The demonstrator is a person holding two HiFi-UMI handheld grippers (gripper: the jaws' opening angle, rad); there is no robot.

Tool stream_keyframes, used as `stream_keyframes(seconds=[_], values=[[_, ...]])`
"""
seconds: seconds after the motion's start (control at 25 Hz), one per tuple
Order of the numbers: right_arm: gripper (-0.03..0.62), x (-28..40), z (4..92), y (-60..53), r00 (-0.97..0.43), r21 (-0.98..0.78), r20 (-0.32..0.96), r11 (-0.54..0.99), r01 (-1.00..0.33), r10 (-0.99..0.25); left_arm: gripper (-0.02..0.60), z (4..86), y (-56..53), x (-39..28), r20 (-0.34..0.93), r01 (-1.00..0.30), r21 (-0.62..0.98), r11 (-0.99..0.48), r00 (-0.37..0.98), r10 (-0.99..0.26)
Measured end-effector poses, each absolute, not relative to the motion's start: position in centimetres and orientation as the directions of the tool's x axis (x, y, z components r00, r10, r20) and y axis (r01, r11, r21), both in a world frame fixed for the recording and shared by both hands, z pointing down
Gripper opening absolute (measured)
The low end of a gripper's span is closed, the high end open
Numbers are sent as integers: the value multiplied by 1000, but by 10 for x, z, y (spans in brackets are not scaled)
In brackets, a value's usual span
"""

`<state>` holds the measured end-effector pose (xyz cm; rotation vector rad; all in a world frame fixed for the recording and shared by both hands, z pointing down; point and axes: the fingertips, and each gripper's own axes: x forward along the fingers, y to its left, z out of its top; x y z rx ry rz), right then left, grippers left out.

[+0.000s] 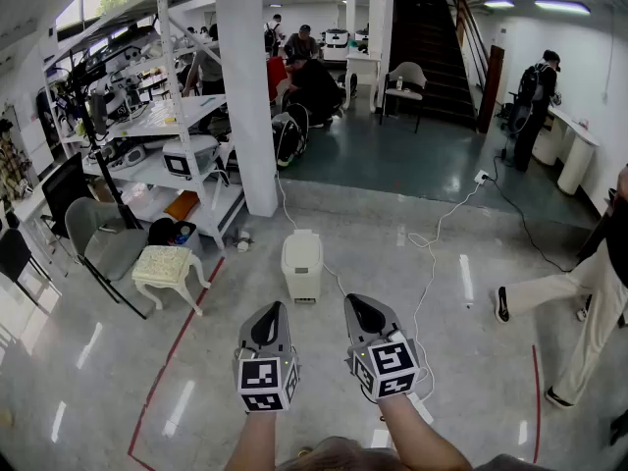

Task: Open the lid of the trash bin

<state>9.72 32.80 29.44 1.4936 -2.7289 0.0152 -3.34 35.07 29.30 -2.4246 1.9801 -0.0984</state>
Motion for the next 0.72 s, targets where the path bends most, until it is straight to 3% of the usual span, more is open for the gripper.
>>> stream_keyframes(seconds=[0.36,0.72], values=[[35,90,296,347,-576,-24,0,575,-817,-818,-8,294,357,-48,44,-980,-37,-194,192,-980],[35,90,299,360,-519,-49,4,518,-854,-855,-8,295,370,-60,46,-973,-33,-227,226,-973]])
